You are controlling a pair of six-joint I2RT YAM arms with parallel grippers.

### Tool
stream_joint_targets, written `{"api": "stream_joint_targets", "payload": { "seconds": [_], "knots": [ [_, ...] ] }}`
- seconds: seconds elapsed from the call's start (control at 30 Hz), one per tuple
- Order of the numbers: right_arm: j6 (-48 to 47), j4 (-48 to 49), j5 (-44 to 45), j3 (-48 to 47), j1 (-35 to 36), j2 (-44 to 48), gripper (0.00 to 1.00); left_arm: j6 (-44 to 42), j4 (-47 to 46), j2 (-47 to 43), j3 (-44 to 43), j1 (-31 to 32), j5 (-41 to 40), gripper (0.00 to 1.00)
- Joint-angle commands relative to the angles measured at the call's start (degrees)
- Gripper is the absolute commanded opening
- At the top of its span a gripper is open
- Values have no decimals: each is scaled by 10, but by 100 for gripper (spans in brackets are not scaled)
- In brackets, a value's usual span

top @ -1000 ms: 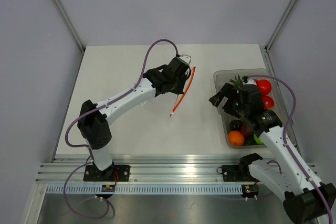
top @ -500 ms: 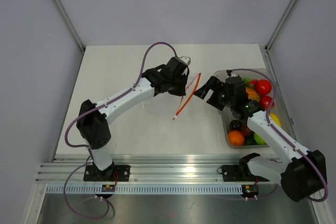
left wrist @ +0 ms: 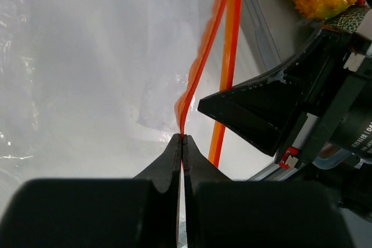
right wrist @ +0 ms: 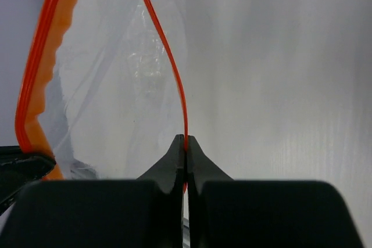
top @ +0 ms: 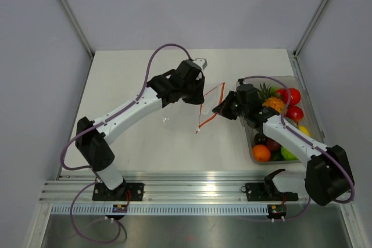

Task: Place the food in the zip-top bag and seal the zipper
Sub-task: Open the zipper of the food storage bag.

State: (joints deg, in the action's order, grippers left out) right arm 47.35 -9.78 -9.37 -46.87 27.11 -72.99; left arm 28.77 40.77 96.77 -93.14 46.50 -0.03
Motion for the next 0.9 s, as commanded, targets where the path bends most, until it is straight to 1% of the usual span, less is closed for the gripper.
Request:
{"api": "stream_joint_targets", "payload": {
  "seconds": [0.0, 0.07, 0.23, 0.33, 0.43, 0.47, 0.5, 0.57, 0.63, 0.87],
  "knots": [
    [-8, -20, 28, -48, 5, 30, 0, -2, 21, -40, -7, -5, -17, 0],
    [-16, -70, 40, -71, 7, 41, 0, -4, 40, -40, -17, -5, -29, 0],
    [-26, -123, 40, -131, 14, 55, 0, -6, 55, -55, -25, -2, -52, 0],
    [-27, -145, 45, -152, 25, 56, 0, -6, 64, -55, -35, 3, -64, 7],
    [-32, -160, 51, -168, 36, 50, 0, 1, 54, -55, -34, 6, -48, 14],
    [-33, -168, 53, -172, 38, 46, 0, 1, 50, -55, -34, 10, -43, 19],
    [-35, -170, 56, -176, 42, 45, 0, 4, 45, -55, -34, 12, -42, 26],
    [-36, -170, 62, -177, 46, 44, 0, 8, 39, -58, -33, 17, -38, 31],
    [-37, -169, 63, -177, 51, 43, 0, 11, 26, -57, -31, 20, -24, 40],
    [-34, -166, 69, -180, 61, 42, 0, 21, 13, -46, -31, 29, -2, 42]
  ]
}}
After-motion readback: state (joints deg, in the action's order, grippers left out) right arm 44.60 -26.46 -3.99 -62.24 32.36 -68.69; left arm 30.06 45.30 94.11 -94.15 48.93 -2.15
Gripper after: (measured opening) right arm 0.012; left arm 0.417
